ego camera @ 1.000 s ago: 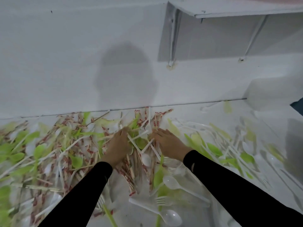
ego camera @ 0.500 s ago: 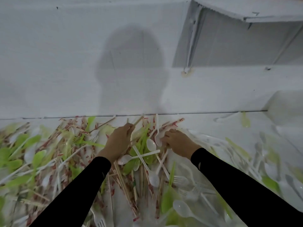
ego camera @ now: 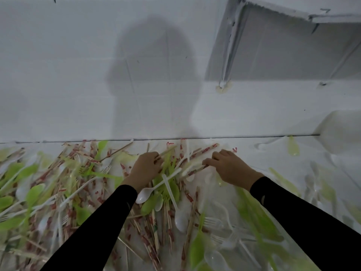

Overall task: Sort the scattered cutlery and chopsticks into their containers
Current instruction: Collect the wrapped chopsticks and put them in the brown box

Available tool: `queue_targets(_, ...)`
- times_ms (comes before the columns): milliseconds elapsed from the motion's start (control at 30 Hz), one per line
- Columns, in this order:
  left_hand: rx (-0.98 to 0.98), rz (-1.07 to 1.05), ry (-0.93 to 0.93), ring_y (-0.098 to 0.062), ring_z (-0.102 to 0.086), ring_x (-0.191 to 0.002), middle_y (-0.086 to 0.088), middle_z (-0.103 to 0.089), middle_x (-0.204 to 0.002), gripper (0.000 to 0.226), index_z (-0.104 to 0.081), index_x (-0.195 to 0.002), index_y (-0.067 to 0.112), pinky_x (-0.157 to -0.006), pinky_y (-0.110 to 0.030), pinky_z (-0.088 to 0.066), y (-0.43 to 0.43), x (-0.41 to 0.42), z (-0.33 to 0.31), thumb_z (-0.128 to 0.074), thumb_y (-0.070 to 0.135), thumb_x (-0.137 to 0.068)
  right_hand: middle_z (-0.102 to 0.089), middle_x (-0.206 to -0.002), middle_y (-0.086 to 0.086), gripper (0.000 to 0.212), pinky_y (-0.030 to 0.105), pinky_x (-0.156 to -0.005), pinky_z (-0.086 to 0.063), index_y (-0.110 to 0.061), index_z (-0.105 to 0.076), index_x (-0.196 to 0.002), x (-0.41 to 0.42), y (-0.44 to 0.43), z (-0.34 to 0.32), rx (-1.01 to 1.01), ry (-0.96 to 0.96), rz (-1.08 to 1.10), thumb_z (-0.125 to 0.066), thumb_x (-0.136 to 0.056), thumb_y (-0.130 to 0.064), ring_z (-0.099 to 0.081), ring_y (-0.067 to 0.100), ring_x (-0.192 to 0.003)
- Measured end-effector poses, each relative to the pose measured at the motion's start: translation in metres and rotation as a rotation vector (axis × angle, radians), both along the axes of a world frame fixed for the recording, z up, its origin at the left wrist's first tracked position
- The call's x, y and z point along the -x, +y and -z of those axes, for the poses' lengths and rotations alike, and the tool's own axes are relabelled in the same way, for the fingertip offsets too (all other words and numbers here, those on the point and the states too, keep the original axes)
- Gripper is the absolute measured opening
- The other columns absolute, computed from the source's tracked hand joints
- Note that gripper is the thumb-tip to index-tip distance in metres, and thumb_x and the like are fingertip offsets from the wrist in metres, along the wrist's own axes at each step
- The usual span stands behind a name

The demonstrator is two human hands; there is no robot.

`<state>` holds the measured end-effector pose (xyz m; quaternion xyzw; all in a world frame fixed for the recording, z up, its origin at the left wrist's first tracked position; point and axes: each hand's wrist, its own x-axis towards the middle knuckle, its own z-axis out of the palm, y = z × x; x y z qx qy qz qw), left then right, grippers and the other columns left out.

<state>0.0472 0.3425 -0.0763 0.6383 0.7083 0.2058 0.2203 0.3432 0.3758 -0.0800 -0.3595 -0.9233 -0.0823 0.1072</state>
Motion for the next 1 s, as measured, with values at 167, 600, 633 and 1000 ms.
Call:
queue_targets(167, -0.101, -0.078, -0.01, -0.03, -0.061, -0.067, -0.01, -0.064, -0.073, 0.035, -0.057, -0.09, 0.011, -0.062, -0.039, -0.05, 0.016, 0.007, -0.014, -0.043, 0.041, -0.102, -0.054, -0.071, -0.002, 0.016, 0.033, -0.072, -0.036, -0.018, -0.06, -0.078, 0.016, 0.009, -0.012, -0.021, 0.064, -0.113, -0.046, -0.082, -0.026, -0.05, 0.022, -0.067)
queue_targets(600, 0.18, -0.117, 0.237, -0.024, -0.058, -0.071, 0.001, -0.052, -0.071, 0.056, -0.053, -0.082, 0.013, -0.061, -0.029, -0.042, 0.045, -0.035, -0.001, -0.049, 0.068, -0.088, -0.064, -0.101, 0.003, 0.027, 0.033, -0.065, -0.047, -0.016, -0.071, -0.098, 0.073, 0.028, 0.009, 0.047, -0.005, -0.007, -0.069, -0.072, -0.013, -0.06, 0.023, -0.078)
queue_targets(633, 0.177, -0.112, 0.272, -0.023, -0.055, -0.07, 0.003, -0.05, -0.07, 0.058, -0.051, -0.08, 0.014, -0.06, -0.029, -0.04, 0.046, -0.039, -0.002, -0.047, 0.071, -0.087, -0.065, -0.106, 0.004, 0.03, 0.033, -0.066, -0.048, -0.014, -0.071, -0.099, 0.074, 0.028, 0.011, 0.042, -0.007, -0.006, -0.073, -0.069, -0.012, -0.06, 0.024, -0.082)
queue_targets(1000, 0.257, -0.008, 0.168, -0.017, -0.047, -0.054, 0.0, -0.051, -0.062, 0.038, -0.044, -0.064, 0.017, -0.052, -0.026, -0.039, 0.049, -0.043, -0.003, -0.067, 0.043, -0.08, -0.054, -0.052, -0.003, 0.025, 0.028, -0.055, -0.039, -0.018, -0.057, -0.066, 0.035, 0.024, 0.005, 0.077, -0.021, -0.006, -0.038, -0.075, -0.031, -0.052, 0.021, -0.051)
